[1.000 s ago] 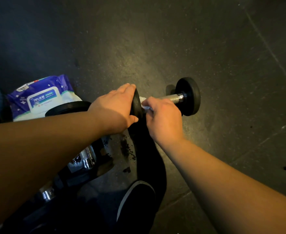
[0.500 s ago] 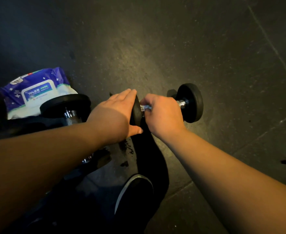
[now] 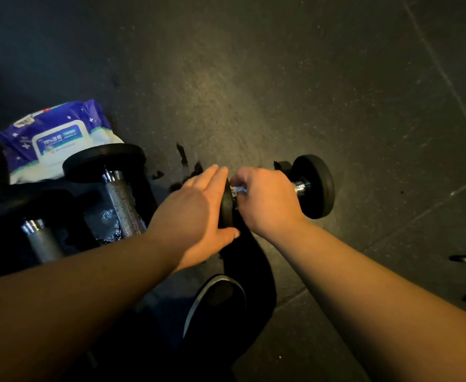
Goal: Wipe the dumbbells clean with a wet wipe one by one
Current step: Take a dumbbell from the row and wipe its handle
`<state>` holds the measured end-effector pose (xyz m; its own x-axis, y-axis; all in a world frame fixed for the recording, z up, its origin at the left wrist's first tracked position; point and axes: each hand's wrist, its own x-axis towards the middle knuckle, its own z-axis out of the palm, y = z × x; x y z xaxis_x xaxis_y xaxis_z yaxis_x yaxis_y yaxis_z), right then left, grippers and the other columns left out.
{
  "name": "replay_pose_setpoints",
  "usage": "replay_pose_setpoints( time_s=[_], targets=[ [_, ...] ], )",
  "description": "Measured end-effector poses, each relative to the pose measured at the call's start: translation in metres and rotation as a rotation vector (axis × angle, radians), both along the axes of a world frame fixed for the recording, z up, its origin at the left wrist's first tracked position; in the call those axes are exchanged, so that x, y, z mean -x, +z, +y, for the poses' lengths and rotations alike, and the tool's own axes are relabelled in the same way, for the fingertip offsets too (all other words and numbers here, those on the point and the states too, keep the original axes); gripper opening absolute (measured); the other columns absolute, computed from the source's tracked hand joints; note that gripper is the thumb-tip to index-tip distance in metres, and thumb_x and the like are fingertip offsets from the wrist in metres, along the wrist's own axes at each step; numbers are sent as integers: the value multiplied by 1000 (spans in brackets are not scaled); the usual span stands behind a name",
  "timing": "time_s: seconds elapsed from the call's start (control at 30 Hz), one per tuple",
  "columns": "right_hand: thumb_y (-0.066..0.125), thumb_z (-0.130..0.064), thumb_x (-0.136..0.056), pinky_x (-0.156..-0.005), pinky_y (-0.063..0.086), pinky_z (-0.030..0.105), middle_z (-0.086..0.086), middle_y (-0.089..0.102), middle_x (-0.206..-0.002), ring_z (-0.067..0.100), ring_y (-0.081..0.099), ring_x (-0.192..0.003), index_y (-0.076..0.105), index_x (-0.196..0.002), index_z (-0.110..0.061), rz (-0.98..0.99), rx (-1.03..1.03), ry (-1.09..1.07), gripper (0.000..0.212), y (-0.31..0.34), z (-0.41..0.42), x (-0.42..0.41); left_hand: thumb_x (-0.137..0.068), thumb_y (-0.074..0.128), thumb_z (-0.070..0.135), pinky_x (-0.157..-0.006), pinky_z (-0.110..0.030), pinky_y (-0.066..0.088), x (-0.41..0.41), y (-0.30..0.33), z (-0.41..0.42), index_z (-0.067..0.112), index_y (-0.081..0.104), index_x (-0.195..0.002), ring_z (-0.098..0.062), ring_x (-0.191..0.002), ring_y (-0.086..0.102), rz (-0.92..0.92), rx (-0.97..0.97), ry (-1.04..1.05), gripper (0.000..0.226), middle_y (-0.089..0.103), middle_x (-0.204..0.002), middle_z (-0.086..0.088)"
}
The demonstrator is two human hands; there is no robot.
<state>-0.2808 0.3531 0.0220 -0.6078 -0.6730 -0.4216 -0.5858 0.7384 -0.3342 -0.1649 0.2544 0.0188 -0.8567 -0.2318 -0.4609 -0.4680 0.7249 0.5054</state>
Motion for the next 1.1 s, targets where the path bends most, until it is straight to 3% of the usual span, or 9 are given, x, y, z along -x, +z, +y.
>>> replay_pose_setpoints(
  time_s=[0.13,0.27,0.5,0.63,0.73,0.8,0.93,1.1],
  targets=[
    [58,-16,-87,-75,50,35,7,72,-98,33,65,-98,69,-104,-23,-31,-44,23,22,0,6,-7,-79,72,52,-115,-35,28,-21,3,15,21,16,-156,-20,-146,23,83,40,-17,100,19,-163,-2],
    [60,-14,-87,-83,54,40,4,74,-100,29,67,-97,70,-106,-25,-33,33,-11,25,-4,24,-18,-76,76,53,-118,-39,27,-24,0,24,19,11,-157,-20,-148,19,46,42,-12,110,16,-164,-2],
    [60,-15,-90,-73,50,37,6,70,-90,27,64,-88,67,-105,-24,25,141,-47,19,-13,48,-35,-78,76,48,-118,-43,27,-27,4,32,20,10,-157,-21,-149,19,23,58,-5,107,13,-165,-1],
    [60,-18,-88,-63,30,29,7,64,-85,27,60,-80,69,-107,-26,123,196,-59,23,-18,54,-43,-77,78,47,-119,-34,19,-6,2,9,21,11,-158,-18,-150,16,-90,-27,0,108,13,-165,0],
    [59,-16,-88,-62,36,31,9,65,-84,28,61,-81,70,-107,-24,113,232,-118,23,-19,44,-42,-75,80,46,-115,-22,15,10,3,-9,21,14,-158,-15,-149,19,-141,-93,17,109,18,-164,-1],
    [58,-17,-87,-65,44,35,9,67,-88,31,62,-86,69,-106,-25,85,202,-139,23,-20,34,-35,-74,81,45,-114,-22,18,14,5,-10,19,16,-157,-16,-147,24,-157,-90,8,109,22,-163,-2],
    [60,-17,-85,-77,53,41,6,73,-95,33,65,-94,69,-101,-24,23,107,-133,21,-15,24,-23,-68,84,45,-110,-37,36,2,10,6,21,27,-152,-22,-139,38,-93,-39,21,104,36,-155,-1],
    [61,-18,-86,-71,48,34,5,73,-98,31,65,-96,70,-106,-26,-2,40,-61,23,-11,36,-27,-66,82,54,-105,-42,43,-21,14,32,22,37,-141,-22,-136,42,18,123,-41,92,46,-147,-2]
  ],
)
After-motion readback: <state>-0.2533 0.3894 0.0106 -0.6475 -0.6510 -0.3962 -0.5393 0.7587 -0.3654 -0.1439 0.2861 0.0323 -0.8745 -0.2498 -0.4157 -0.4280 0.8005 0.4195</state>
